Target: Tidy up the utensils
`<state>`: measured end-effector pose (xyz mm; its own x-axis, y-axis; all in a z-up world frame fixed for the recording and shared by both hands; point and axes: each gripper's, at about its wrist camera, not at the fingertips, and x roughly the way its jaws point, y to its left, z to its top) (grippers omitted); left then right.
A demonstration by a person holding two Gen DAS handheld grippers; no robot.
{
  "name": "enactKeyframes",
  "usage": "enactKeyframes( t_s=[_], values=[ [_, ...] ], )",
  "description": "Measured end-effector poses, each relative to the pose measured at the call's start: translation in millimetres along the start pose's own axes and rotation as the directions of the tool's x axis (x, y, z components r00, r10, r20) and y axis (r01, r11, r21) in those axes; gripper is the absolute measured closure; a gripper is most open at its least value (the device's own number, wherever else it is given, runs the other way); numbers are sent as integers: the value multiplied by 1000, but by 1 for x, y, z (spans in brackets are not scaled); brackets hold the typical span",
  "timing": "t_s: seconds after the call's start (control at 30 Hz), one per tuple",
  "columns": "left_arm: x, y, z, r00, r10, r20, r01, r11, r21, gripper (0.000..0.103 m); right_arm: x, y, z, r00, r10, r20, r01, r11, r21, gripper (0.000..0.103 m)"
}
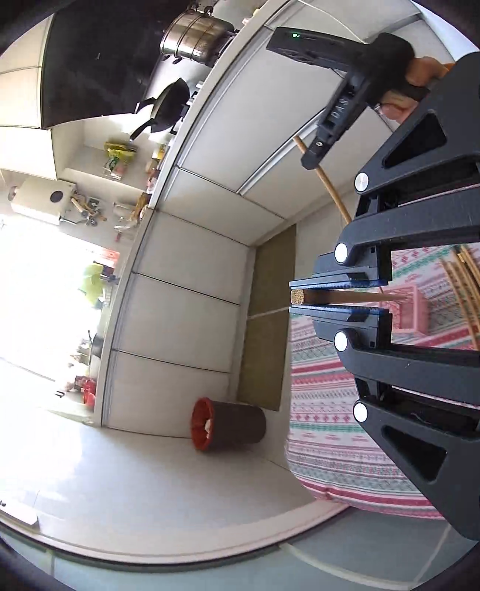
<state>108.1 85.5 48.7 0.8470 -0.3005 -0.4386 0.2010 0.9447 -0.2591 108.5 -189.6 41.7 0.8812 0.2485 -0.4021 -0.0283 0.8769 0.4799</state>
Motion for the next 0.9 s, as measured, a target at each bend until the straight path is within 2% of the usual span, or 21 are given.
enactKeyframes(
  t_s=[0.17, 0.3, 0.4, 0.57, 0.63, 0.7, 0.77, 0.8, 0.83, 0.87, 0.9],
  values=[
    [29, -12, 1, 999, 46, -22, -45, 998, 51, 97, 20, 0, -7, 999, -39, -5, 39, 998, -57, 95],
    [68, -8, -16, 993, 42, -114, -35, 997, 65, 96, 46, -4, -18, 996, -53, -69, 48, 995, -82, 95],
    [82, 2, -26, 987, 42, -156, -38, 999, 30, 74, 63, -2, -26, 993, -57, -108, 44, 993, -113, 93],
    [61, 5, -22, 994, 41, -99, -40, 999, 20, 66, 68, -4, -29, 991, -74, -112, 61, 991, -117, 90],
    [51, 2, -22, 996, 45, -79, -42, 999, 30, 55, 62, -4, -29, 992, -74, -98, 63, 992, -113, 77],
    [42, -1, -25, 996, 43, -76, -39, 998, 48, 52, 52, -4, -29, 994, -87, -72, 78, 990, -113, 66],
    [39, -5, -30, 995, 36, -93, -28, 996, 83, 45, 43, -5, -30, 993, -100, -56, 93, 989, -119, 63],
    [37, -10, -36, 993, 31, -113, -18, 993, 114, 36, 39, -7, -30, 993, -107, -52, 100, 988, -118, 58],
    [36, -14, -42, 991, 28, -132, -9, 990, 141, 26, 33, -10, -29, 992, -119, -44, 113, 988, -109, 48],
    [37, -20, -52, 986, 20, -166, 10, 984, 179, 21, 27, -15, -29, 991, -126, -35, 123, 988, -90, 41],
    [39, -26, -61, 979, 14, -202, 30, 977, 213, 15, 20, -22, -29, 991, -128, -24, 126, 990, -58, 30]
  ],
)
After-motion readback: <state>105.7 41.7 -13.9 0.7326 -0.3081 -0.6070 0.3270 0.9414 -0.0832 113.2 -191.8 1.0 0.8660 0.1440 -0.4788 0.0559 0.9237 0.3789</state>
